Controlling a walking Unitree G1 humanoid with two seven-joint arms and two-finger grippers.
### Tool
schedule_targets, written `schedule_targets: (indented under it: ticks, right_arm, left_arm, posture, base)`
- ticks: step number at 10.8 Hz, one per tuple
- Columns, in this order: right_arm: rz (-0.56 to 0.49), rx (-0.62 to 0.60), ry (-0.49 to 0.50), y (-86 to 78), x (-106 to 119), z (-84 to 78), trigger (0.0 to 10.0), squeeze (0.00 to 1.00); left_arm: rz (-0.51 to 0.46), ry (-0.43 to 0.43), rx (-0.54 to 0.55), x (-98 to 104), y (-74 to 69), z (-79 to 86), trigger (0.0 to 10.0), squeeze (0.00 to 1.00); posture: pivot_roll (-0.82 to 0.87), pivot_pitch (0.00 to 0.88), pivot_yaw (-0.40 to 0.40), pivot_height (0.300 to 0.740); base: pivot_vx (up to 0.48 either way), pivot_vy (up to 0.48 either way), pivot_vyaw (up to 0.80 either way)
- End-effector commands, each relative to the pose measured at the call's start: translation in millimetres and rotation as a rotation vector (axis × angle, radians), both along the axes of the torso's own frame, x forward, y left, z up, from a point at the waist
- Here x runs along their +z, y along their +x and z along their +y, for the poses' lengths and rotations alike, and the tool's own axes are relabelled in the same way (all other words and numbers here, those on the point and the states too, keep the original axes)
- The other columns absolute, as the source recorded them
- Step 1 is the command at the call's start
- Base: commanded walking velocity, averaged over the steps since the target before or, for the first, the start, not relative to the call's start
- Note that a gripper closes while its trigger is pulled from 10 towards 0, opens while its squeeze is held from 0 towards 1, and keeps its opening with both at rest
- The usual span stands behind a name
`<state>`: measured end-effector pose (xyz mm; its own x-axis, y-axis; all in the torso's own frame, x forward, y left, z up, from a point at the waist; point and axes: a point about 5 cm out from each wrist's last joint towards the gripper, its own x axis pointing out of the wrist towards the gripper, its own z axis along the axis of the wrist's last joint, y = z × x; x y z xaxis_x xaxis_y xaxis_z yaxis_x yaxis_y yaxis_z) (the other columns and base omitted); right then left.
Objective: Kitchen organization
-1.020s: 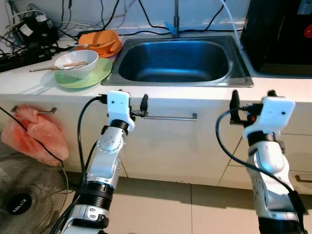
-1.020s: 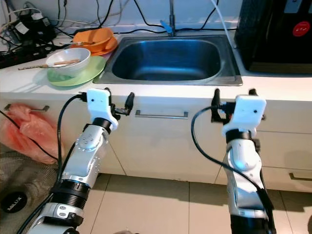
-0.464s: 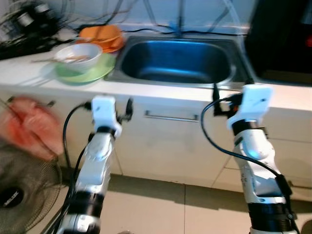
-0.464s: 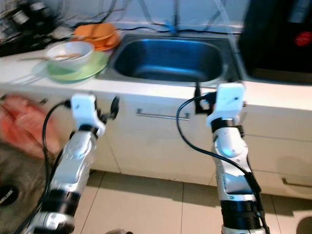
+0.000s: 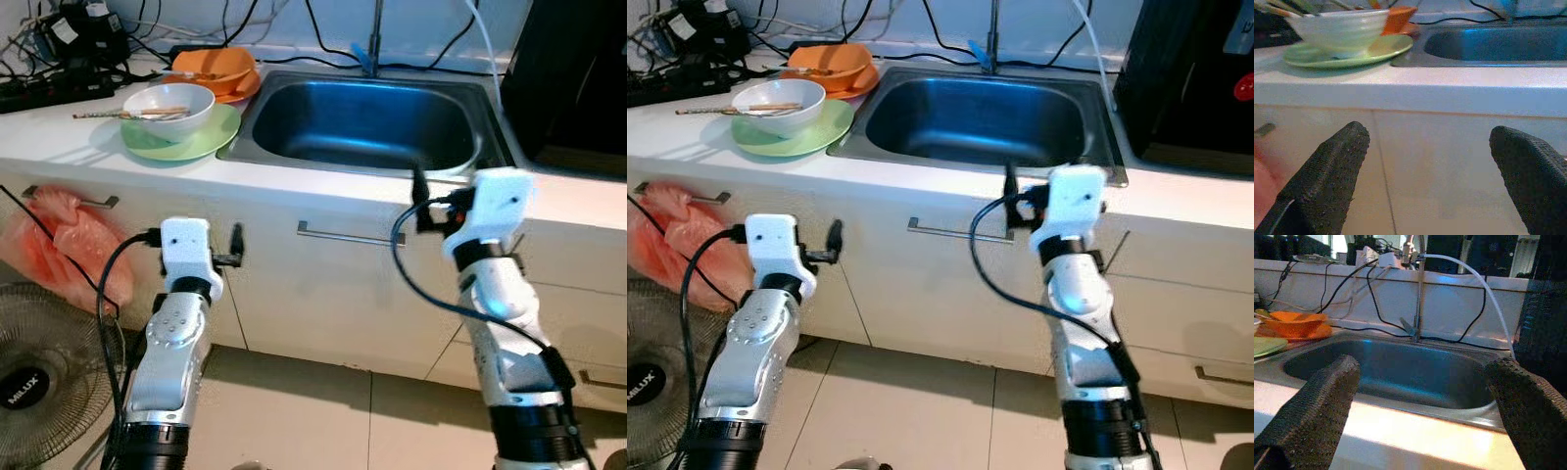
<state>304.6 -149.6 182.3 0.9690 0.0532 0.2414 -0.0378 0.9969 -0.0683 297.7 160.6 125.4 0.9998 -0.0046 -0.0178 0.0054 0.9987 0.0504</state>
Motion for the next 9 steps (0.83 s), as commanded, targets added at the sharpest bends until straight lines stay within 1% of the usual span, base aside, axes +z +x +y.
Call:
schedule_targets:
  ticks: [1, 2, 3, 4, 5, 6, 9]
  right_arm:
    - [0.000, -0.003, -0.010, -1.2, -1.8, -0.7, 10.0, 0.00]
    - [0.000, 0.004, -0.011, -0.9, -0.6, -1.4, 10.0, 0.00]
    - [0.001, -0.001, -0.011, 0.7, -0.8, -3.6, 10.0, 0.00]
    - [0.005, -0.005, 0.010, 2.8, -0.3, -3.8, 10.0, 0.00]
    - [-0.004, -0.007, 0.002, 3.2, 0.6, -2.9, 10.0, 0.00]
    - [-0.006, -0.002, -0.001, 3.1, 0.4, -1.2, 10.0, 0.00]
    - [-0.006, 0.003, -0.009, 4.3, -0.2, 0.1, 10.0, 0.00]
  left_arm:
    - [-0.019, 0.003, -0.051, 5.6, -1.0, -7.0, 10.0, 0.00]
    - [-0.050, 0.001, -0.104, 11.9, 0.1, -14.0, 10.0, 0.00]
    - [-0.086, -0.006, -0.113, 19.4, 3.8, -16.3, 10.0, 0.00]
    - [-0.114, -0.021, -0.071, 27.4, 10.5, -11.8, 10.0, 0.00]
    - [-0.121, -0.037, -0.033, 30.1, 14.5, -7.7, 10.0, 0.00]
    - [-0.125, -0.039, -0.021, 30.7, 15.8, -6.5, 10.0, 0.00]
    - [-0.115, -0.042, -0.025, 27.0, 15.1, -7.7, 10.0, 0.00]
  posture:
    - [0.08, 0.000, 0.006, 0.740]
    - [0.08, 0.000, 0.006, 0.740]
    - [0.08, 0.000, 0.006, 0.740]
    - [0.09, 0.000, 0.005, 0.740]
    - [0.09, 0.000, 0.004, 0.740]
    - [0.09, 0.000, 0.000, 0.740]
    - [0.09, 0.000, 0.002, 0.740]
  base:
    - [0.000, 0.000, 0.00]
    - [0.000, 0.000, 0.00]
    - [0.000, 0.000, -0.80]
    - [0.000, 0.000, -0.80]
    - [0.000, 0.000, 0.00]
    - [0.000, 0.000, 0.00]
    - [0.000, 0.000, 0.00]
